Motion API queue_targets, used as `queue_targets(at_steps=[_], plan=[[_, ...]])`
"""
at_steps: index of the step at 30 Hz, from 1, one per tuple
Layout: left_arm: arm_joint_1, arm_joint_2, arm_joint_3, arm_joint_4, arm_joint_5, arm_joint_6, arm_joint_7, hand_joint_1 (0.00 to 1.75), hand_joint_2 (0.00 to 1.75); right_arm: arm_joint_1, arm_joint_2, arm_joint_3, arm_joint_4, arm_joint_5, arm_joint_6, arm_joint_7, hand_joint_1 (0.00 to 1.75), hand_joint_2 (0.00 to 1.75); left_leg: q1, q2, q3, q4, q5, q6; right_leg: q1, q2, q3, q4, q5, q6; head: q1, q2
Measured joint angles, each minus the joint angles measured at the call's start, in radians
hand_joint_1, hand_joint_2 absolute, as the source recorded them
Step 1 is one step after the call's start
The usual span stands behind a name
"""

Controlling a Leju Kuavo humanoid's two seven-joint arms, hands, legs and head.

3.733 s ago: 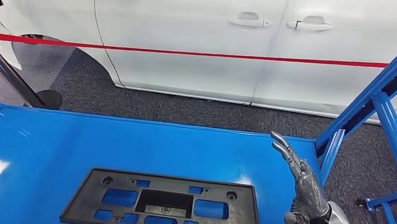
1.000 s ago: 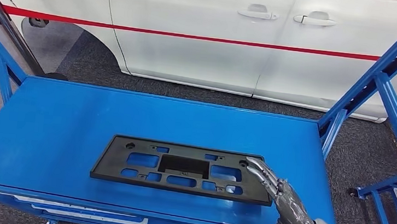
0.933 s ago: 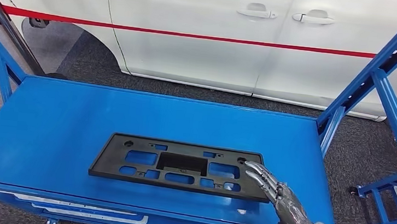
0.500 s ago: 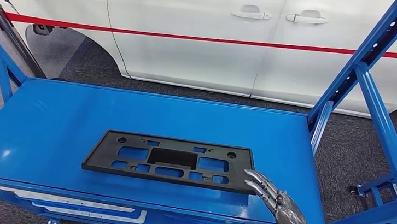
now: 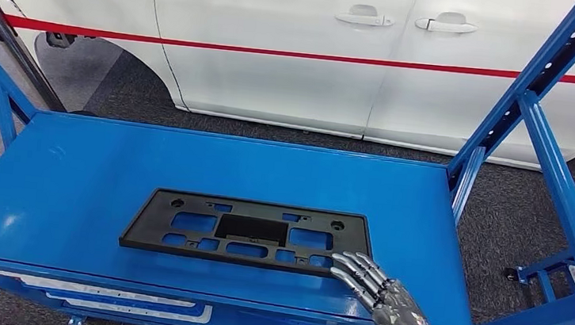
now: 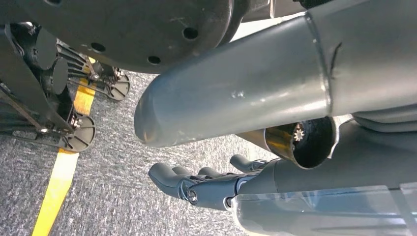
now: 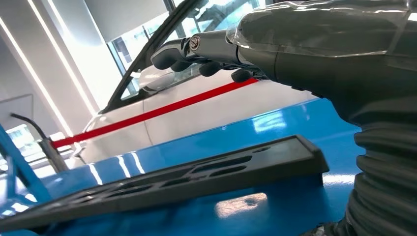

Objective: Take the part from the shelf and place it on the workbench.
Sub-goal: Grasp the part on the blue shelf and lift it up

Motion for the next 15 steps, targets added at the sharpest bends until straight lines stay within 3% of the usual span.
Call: queue_targets(at_steps=[7, 15], plan=[[-0.007, -0.001, 0.000, 0.000, -0.021, 0.006, 0.000, 0.00, 0.00, -0.214, 0.095, 0.221, 0.172, 0.067, -0.134, 0.141, 0.00, 1.75, 0.000, 0.002, -0.001, 0.000, 0.004, -0.005, 0.000, 0.001, -0.003, 0.000, 0.004, 0.001, 0.000, 0.000], [-0.007, -0.001, 0.000, 0.000, -0.029, 0.013, -0.001, 0.00, 0.00, -0.323, 0.154, 0.327, 0.262, 0.065, -0.152, 0.174, 0.00, 1.75, 0.000, -0.001, -0.004, 0.001, 0.005, -0.005, 0.000, -0.002, -0.003, 0.000, 0.004, 0.001, 0.000, 0.000]])
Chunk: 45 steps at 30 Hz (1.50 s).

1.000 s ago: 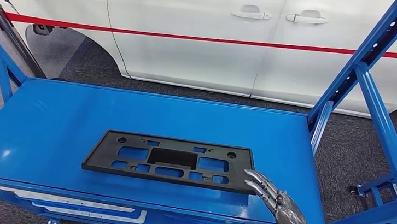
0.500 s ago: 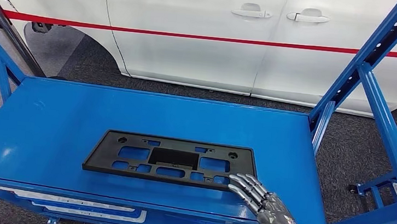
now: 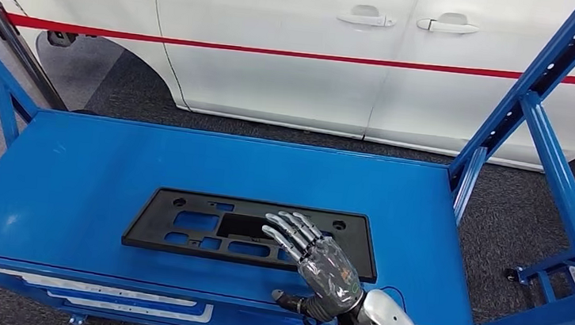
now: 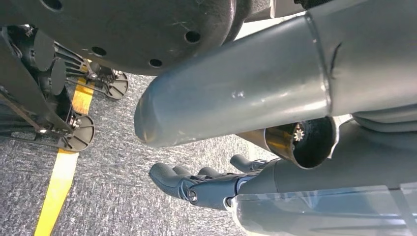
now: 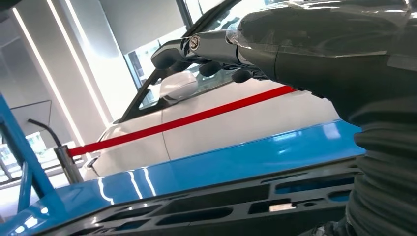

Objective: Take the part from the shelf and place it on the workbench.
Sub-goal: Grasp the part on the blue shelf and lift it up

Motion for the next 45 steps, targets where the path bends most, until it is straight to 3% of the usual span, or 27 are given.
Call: queue_targets(at_steps=[5, 17, 27, 45], plan=[[0.000, 0.000, 0.000, 0.000, -0.003, 0.000, 0.000, 0.00, 0.00, -0.021, 0.012, 0.028, 0.027, -0.003, -0.002, 0.005, 0.00, 1.75, -0.001, -0.001, -0.001, 0.000, 0.000, 0.000, 0.000, 0.000, -0.001, 0.000, 0.000, 0.000, 0.000, 0.000], [-0.001, 0.000, 0.000, 0.000, -0.008, 0.001, 0.000, 0.00, 0.00, -0.099, 0.101, 0.080, 0.114, -0.016, 0.024, 0.027, 0.00, 1.75, 0.000, -0.001, -0.002, 0.001, 0.000, 0.000, 0.000, 0.000, -0.001, 0.000, 0.000, 0.000, 0.000, 0.000], [0.000, 0.001, 0.000, 0.000, -0.014, -0.003, 0.000, 0.00, 0.00, -0.154, 0.109, 0.128, 0.181, 0.020, 0.084, 0.078, 0.00, 1.75, 0.000, -0.001, -0.002, 0.001, 0.000, 0.000, 0.000, 0.000, -0.001, 0.000, 0.000, 0.001, 0.000, 0.000], [0.000, 0.004, 0.000, 0.000, -0.018, -0.007, 0.000, 0.00, 0.00, -0.188, 0.132, 0.173, 0.279, 0.044, 0.083, 0.097, 0.00, 1.75, 0.000, -0.001, -0.002, 0.001, 0.000, 0.000, 0.000, 0.000, -0.001, 0.000, 0.000, 0.001, 0.000, 0.000]])
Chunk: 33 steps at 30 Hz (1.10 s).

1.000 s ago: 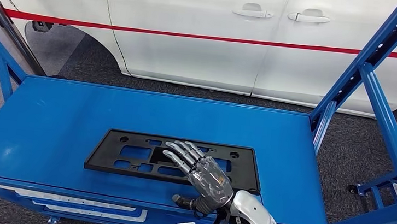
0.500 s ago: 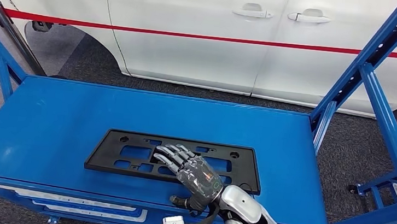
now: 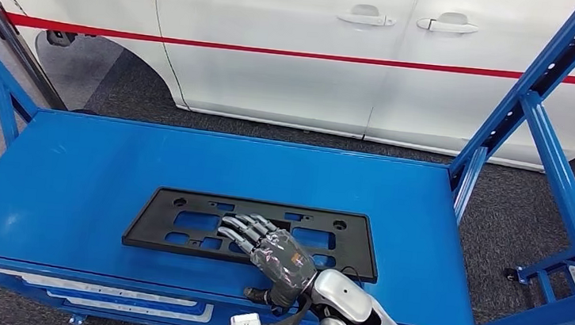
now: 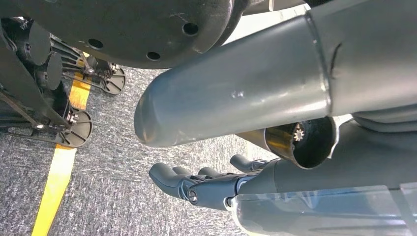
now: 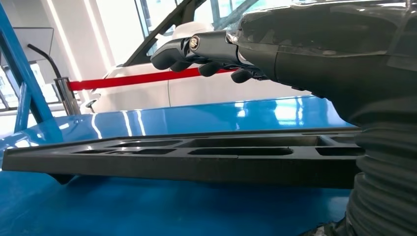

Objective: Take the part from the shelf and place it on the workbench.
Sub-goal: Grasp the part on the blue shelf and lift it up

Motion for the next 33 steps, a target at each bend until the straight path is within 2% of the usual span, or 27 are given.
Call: queue_targets(at_steps=[6, 10, 11, 13, 14, 15, 18, 20, 26, 33], plan=[[-0.001, 0.007, 0.000, 0.004, -0.020, -0.001, 0.000, 0.00, 0.00, -0.030, 0.033, 0.022, 0.116, 0.099, 0.000, 0.068, 0.00, 1.75, 0.000, 0.000, 0.001, 0.000, 0.000, 0.000, 0.000, 0.000, 0.000, 0.000, 0.000, 0.000, 0.000, 0.000], [-0.002, 0.018, 0.000, 0.012, -0.036, -0.002, 0.001, 0.00, 0.00, -0.064, 0.081, 0.029, 0.276, 0.160, -0.065, 0.103, 0.00, 1.75, 0.000, 0.001, 0.003, 0.000, 0.000, 0.000, 0.000, 0.002, 0.002, 0.000, 0.000, 0.000, 0.000, 0.000], [-0.003, 0.021, 0.000, 0.014, -0.041, -0.002, 0.001, 0.00, 0.00, -0.072, 0.094, 0.031, 0.318, 0.185, -0.097, 0.123, 0.17, 1.75, 0.001, 0.001, 0.004, 0.000, 0.000, 0.000, 0.000, 0.002, 0.002, 0.000, 0.000, 0.000, 0.000, 0.000], [-0.004, 0.026, 0.000, 0.018, -0.050, -0.002, 0.001, 0.00, 0.00, -0.085, 0.121, 0.032, 0.399, 0.251, -0.175, 0.187, 1.00, 1.75, 0.001, 0.001, 0.006, 0.000, 0.000, 0.000, 0.000, 0.002, 0.004, 0.000, 0.000, -0.001, 0.000, 0.000], [-0.005, 0.028, 0.000, 0.020, -0.054, 0.000, 0.002, 0.00, 0.00, -0.091, 0.133, 0.032, 0.438, 0.304, -0.227, 0.249, 1.44, 1.75, 0.001, 0.001, 0.006, 0.000, 0.000, 0.000, 0.000, 0.002, 0.004, 0.000, 0.000, -0.001, 0.000, 0.000], [-0.006, 0.030, 0.000, 0.021, -0.057, 0.003, 0.002, 0.00, 0.00, -0.095, 0.142, 0.032, 0.475, 0.363, -0.281, 0.327, 1.71, 1.75, 0.001, 0.001, 0.007, 0.000, 0.000, 0.000, 0.000, 0.001, 0.004, 0.000, 0.000, -0.001, 0.000, 0.000], [-0.007, 0.031, 0.000, 0.023, -0.057, 0.015, 0.005, 0.00, 0.00, -0.096, 0.147, 0.000, 0.572, 0.574, -0.431, 0.595, 1.75, 1.75, 0.003, 0.000, 0.006, -0.001, 0.000, -0.001, 0.000, -0.002, 0.005, 0.000, 0.000, -0.001, 0.000, 0.000], [-0.006, 0.031, 0.000, 0.025, -0.050, 0.021, 0.009, 0.00, 0.00, -0.084, 0.132, -0.056, 0.607, 0.660, -0.475, 0.667, 1.75, 1.75, 0.004, -0.001, 0.006, -0.001, 0.001, -0.001, 0.000, -0.003, 0.005, 0.000, 0.000, 0.000, 0.000, 0.000], [-0.006, 0.030, 0.000, 0.026, -0.026, 0.029, 0.010, 0.00, 0.00, -0.025, 0.092, -0.204, 0.603, 0.706, -0.493, 0.677, 1.75, 1.75, 0.002, -0.002, 0.006, 0.000, 0.004, 0.003, 0.000, -0.004, 0.007, -0.002, 0.003, 0.004, 0.000, 0.000], [-0.007, 0.028, 0.000, 0.029, -0.018, 0.029, 0.010, 0.00, 0.00, -0.003, 0.065, -0.260, 0.588, 0.706, -0.493, 0.692, 1.75, 1.75, 0.002, -0.003, 0.006, 0.001, 0.006, 0.008, 0.000, -0.004, 0.011, -0.008, 0.001, 0.000, 0.000, 0.000]])
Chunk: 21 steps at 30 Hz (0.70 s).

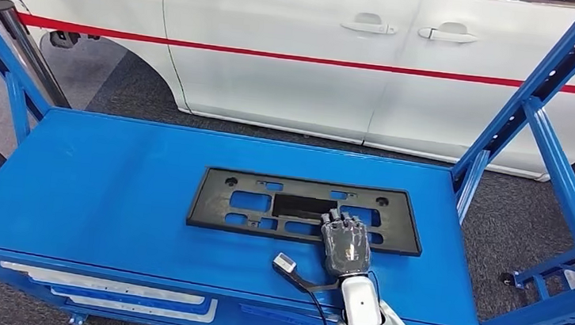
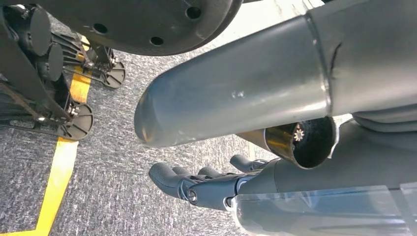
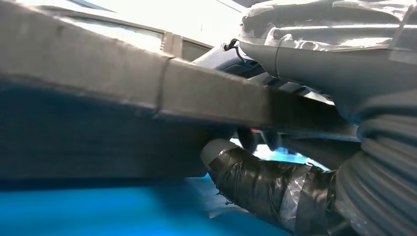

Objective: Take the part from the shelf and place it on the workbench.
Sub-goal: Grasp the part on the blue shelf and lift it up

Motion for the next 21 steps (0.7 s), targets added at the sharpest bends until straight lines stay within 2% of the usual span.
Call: queue_targets(at_steps=[9, 11, 13, 14, 17, 18, 21], plan=[[0.003, -0.014, 0.000, 0.000, 0.039, 0.004, -0.001, 0.00, 0.00, 0.118, -0.080, -0.020, -0.172, 0.000, -0.001, 0.053, 1.75, 1.75, 0.000, -0.002, 0.000, 0.000, 0.000, 0.006, 0.000, -0.002, 0.006, -0.010, 0.005, 0.004, 0.000, 0.000], [0.003, -0.017, 0.000, 0.000, 0.044, 0.006, -0.001, 0.00, 0.87, 0.142, -0.091, -0.020, -0.208, 0.000, -0.001, 0.051, 1.75, 1.75, 0.000, -0.002, -0.001, 0.000, 0.000, 0.006, 0.000, -0.002, 0.006, -0.011, 0.005, 0.005, 0.000, 0.000], [0.004, -0.019, 0.000, 0.000, 0.047, 0.007, -0.002, 0.00, 1.75, 0.160, -0.097, -0.023, -0.234, 0.000, -0.001, 0.044, 1.75, 1.75, -0.001, -0.002, -0.001, 0.001, -0.001, 0.007, 0.000, -0.002, 0.006, -0.012, 0.008, 0.011, 0.000, 0.000], [0.004, -0.020, 0.000, 0.000, 0.048, 0.007, -0.002, 0.00, 1.31, 0.167, -0.099, -0.025, -0.245, 0.000, -0.001, 0.040, 1.75, 1.75, -0.001, -0.002, -0.001, 0.001, -0.001, 0.008, 0.000, -0.002, 0.006, -0.012, 0.010, 0.014, 0.000, 0.000], [0.004, -0.021, 0.000, 0.000, 0.050, 0.007, -0.003, 0.00, 1.31, 0.186, -0.104, -0.031, -0.272, 0.000, -0.001, 0.028, 1.75, 1.75, -0.001, -0.002, -0.002, 0.001, -0.002, 0.008, 0.000, -0.001, 0.005, -0.012, 0.011, 0.017, 0.000, 0.000], [0.004, -0.022, 0.000, 0.000, 0.050, 0.007, -0.003, 0.00, 1.75, 0.192, -0.107, -0.033, -0.280, 0.000, -0.001, 0.026, 1.75, 1.75, -0.001, -0.002, -0.002, 0.001, -0.002, 0.008, 0.000, -0.001, 0.005, -0.012, 0.010, 0.017, 0.000, 0.000], [0.004, -0.023, 0.000, 0.000, 0.051, 0.005, -0.005, 0.00, 1.75, 0.209, -0.116, -0.035, -0.309, 0.000, 0.000, 0.025, 1.75, 1.75, -0.001, -0.002, -0.002, 0.001, -0.003, 0.009, 0.000, -0.002, 0.005, -0.012, 0.009, 0.017, 0.000, 0.000]])
